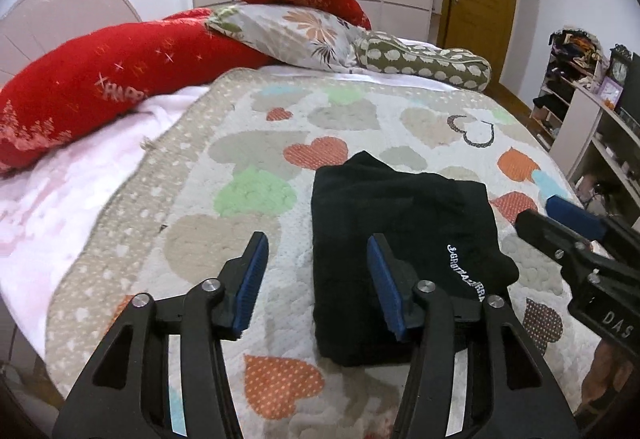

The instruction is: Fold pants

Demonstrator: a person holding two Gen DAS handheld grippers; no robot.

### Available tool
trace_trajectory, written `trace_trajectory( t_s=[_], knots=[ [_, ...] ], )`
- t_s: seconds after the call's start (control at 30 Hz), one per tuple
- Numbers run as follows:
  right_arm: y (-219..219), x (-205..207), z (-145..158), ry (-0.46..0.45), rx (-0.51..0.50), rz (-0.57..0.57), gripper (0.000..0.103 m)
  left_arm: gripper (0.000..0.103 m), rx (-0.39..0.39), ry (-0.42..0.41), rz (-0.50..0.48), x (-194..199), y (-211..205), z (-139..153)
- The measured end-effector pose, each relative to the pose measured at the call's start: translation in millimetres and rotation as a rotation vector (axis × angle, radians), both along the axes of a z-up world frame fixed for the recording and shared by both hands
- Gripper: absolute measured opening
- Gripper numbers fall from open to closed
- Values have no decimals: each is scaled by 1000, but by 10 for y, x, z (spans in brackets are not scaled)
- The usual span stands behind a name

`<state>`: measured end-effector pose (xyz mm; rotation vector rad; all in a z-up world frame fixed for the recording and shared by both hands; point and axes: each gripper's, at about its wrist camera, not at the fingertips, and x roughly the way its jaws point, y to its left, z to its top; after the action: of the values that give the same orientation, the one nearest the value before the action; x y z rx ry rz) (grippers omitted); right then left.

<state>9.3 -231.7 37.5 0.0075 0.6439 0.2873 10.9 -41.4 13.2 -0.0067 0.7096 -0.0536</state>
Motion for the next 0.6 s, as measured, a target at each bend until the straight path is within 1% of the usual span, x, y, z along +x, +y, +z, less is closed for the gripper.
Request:
trace_trajectory(
  t_s=[0.03,0.13,0.23,0.6],
  knots=[
    [-4,-19,23,-6,2,-2,61,57,-5,-7,1,-31,3,22],
    [-16,-93,106,-23,22,4,62,57,-10,-22,4,-111,5,80],
    [-5,-139,143,-31,22,6,65,57,-11,-31,3,-167,-9,126],
    [52,-231,158,-24,31,27,66,57,3,-62,16,-325,-18,236]
  ],
)
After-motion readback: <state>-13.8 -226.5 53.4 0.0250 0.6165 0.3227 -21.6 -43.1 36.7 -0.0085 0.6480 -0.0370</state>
